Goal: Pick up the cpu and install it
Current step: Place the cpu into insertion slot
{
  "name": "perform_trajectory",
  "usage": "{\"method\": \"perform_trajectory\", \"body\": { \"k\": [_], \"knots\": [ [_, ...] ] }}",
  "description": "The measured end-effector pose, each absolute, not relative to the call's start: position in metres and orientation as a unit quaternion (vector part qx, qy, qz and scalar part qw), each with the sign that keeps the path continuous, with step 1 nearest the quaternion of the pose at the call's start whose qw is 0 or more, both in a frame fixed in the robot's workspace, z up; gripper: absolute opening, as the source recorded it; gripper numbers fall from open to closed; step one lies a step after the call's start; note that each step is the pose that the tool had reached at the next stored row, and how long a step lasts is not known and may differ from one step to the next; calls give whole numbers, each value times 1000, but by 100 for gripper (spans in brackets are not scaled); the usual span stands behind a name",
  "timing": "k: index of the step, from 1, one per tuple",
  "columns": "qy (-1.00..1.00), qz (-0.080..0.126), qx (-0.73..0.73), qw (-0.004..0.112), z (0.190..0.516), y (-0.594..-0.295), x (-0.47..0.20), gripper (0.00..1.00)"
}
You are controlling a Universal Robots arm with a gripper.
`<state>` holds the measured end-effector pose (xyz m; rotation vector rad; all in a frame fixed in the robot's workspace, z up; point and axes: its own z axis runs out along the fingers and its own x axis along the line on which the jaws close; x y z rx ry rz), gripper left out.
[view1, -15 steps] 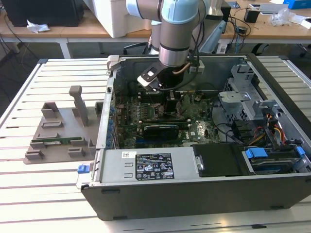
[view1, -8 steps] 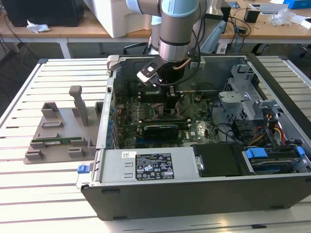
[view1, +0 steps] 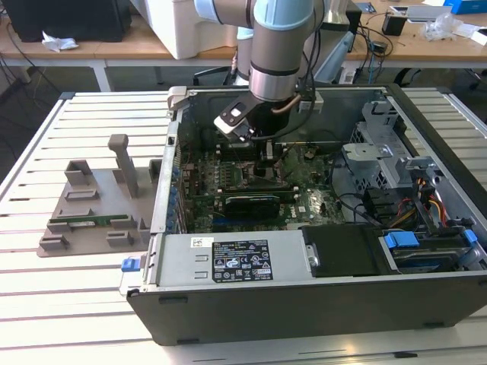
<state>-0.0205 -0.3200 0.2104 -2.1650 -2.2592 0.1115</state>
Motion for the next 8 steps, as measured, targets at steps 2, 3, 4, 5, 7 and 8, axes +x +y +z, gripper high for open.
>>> {"method": "perform_trajectory", "body": {
  "k": [2, 3, 4, 5, 7, 8],
  "knots": [
    [-723, 22, -691, 18, 210, -320, -21, 11],
    [-723, 20, -690, 21, 210, -320, -21, 11],
    [-723, 20, -690, 21, 210, -320, -21, 11],
    [-723, 20, -690, 20, 210, -320, -21, 11],
    [-724, 21, -689, 19, 208, -320, -20, 11],
    [-724, 22, -689, 19, 207, -320, -20, 11]
  ]
}}
